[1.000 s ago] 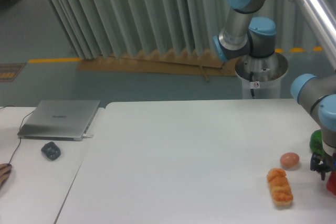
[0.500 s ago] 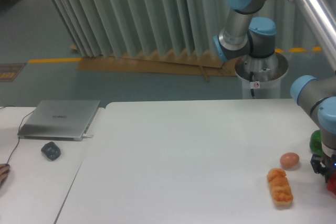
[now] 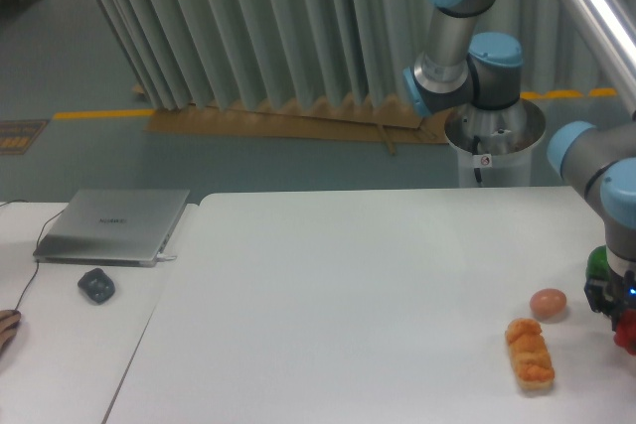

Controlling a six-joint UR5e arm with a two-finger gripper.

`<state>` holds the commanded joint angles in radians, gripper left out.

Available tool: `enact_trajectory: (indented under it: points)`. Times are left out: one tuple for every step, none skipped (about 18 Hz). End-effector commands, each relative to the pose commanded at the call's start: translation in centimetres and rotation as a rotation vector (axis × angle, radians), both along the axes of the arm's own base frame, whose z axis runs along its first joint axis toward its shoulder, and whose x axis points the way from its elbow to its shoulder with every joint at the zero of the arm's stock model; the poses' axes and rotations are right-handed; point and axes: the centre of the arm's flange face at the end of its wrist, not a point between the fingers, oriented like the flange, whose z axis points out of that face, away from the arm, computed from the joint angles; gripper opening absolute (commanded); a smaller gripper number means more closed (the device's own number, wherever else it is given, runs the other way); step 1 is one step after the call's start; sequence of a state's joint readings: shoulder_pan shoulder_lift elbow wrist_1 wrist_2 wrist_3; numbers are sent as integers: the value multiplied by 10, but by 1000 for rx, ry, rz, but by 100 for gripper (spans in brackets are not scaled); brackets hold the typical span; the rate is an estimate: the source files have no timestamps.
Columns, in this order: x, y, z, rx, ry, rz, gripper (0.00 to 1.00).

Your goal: Place the red peppers in a basket

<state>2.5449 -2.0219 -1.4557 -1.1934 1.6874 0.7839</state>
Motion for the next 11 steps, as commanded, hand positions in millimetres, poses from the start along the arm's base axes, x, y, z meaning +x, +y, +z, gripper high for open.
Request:
enact_trajectory:
  points:
    - [3,0,4,2,-5,0,47]
    - [7,-2,12,10,-16,-1,47]
    - [8,-7,24,31,-22,-3,47]
    - [3,-13,31,51,-19,10,47]
    - [-7,-24,38,65,-7,27,47]
    - [-18,-31,44,79,8,30,47]
    - [-25,-37,46,84,25,14,47]
    - [-31,-43,48,84,35,-12,47]
    - [-37,-50,50,81,42,-27,47]
    - [-45,-58,51,83,55,-32,47]
    - [-52,-61,49,90,70,-25,47]
